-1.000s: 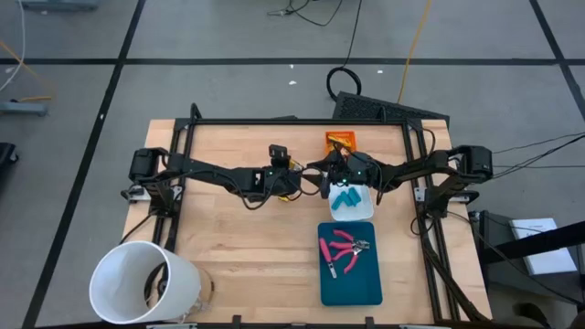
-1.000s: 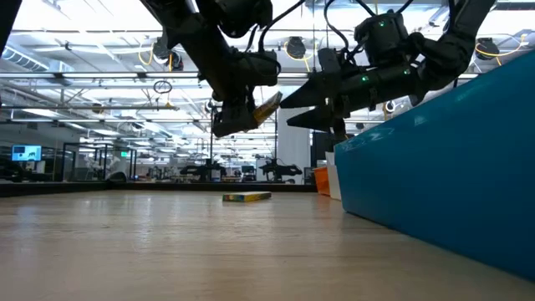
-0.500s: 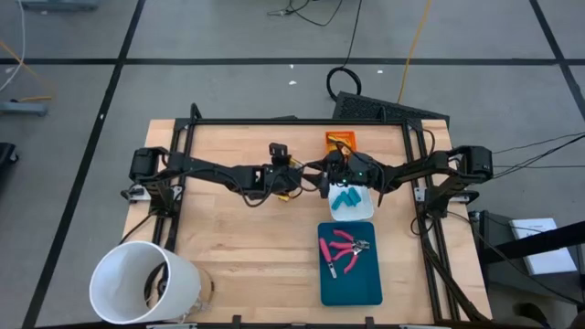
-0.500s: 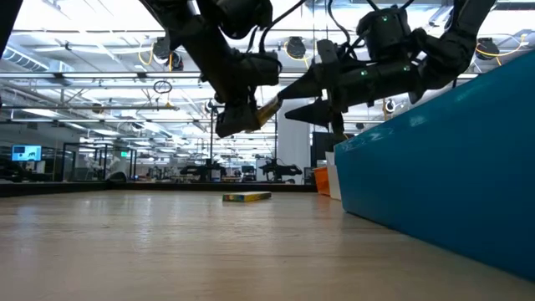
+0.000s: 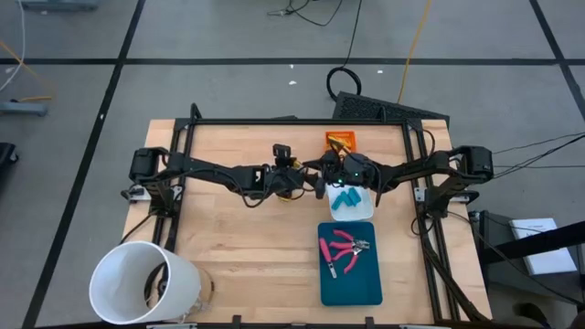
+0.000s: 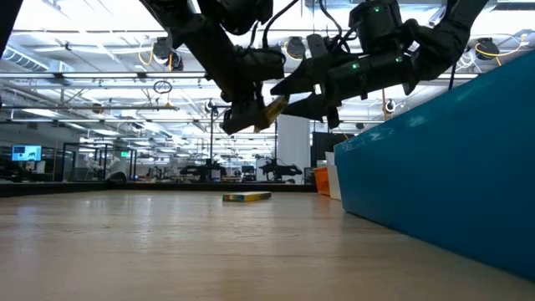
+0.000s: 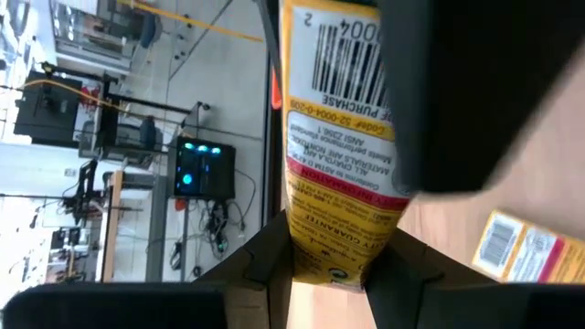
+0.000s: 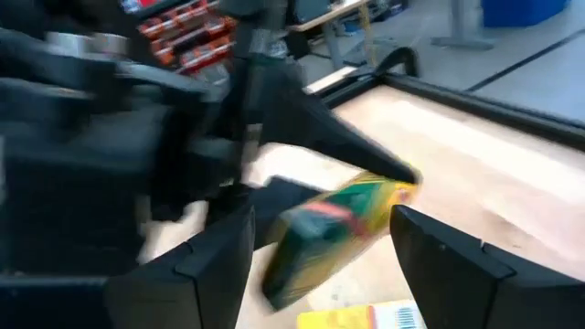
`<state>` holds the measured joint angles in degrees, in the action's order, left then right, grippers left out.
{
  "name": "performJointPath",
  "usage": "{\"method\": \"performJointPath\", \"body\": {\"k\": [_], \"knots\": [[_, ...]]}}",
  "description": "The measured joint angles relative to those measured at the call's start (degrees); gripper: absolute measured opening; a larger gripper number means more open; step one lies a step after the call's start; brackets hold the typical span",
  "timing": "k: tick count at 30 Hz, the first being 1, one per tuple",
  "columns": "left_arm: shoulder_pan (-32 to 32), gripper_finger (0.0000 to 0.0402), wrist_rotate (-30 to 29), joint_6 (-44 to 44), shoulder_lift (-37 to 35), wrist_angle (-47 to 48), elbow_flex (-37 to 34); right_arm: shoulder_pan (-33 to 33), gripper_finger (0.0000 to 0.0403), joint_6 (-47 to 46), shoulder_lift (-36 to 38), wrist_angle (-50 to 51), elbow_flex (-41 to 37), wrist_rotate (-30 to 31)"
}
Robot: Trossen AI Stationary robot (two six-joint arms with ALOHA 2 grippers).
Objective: Pick & Place School Supplies
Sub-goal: Put the yellow crayon box into the orange bin
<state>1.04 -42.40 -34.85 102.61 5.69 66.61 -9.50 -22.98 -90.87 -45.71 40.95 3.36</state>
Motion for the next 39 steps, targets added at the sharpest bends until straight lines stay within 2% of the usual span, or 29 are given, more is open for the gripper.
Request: {"method": "performJointPath", "body": {"k": [3,7,19,25,28,35,39], "knots": [[-0.42,0.0113,0.23,-0.4,0.0,-0.28,0.04,0.23,0.0246,0.1,0.02,1.2,0.04,3.25],[-0.56,0.0113,0.02,-0.31,0.02,-0.19,0.02,-0.07,0.0232,0.09,0.02,1.37,0.04,3.33],[-1.0,0.0113,-0.27,3.69,0.02,0.64,0.0,-0.16,0.0118,1.4,0.02,2.27,0.04,4.15],[-1.84,0.0118,-1.73,4.27,0.02,0.52,-0.02,-0.2,0.0088,2.48,0.02,2.58,0.02,4.3],[-2.4,0.0144,-2.94,5.64,0.02,-0.39,-0.02,-0.2,0.0082,2.96,0.02,2.31,0.02,3.85],[-4.17,0.0256,-6.22,6.04,0.02,-5.64,-0.02,-0.53,0.0065,5.77,0.03,1.9,0.03,2.54],[-6.36,0.0304,-6.5,5.0,-0.67,-6.27,0.02,-2.22,0.0063,7.44,1.17,4.1,-0.29,2.53]]}}
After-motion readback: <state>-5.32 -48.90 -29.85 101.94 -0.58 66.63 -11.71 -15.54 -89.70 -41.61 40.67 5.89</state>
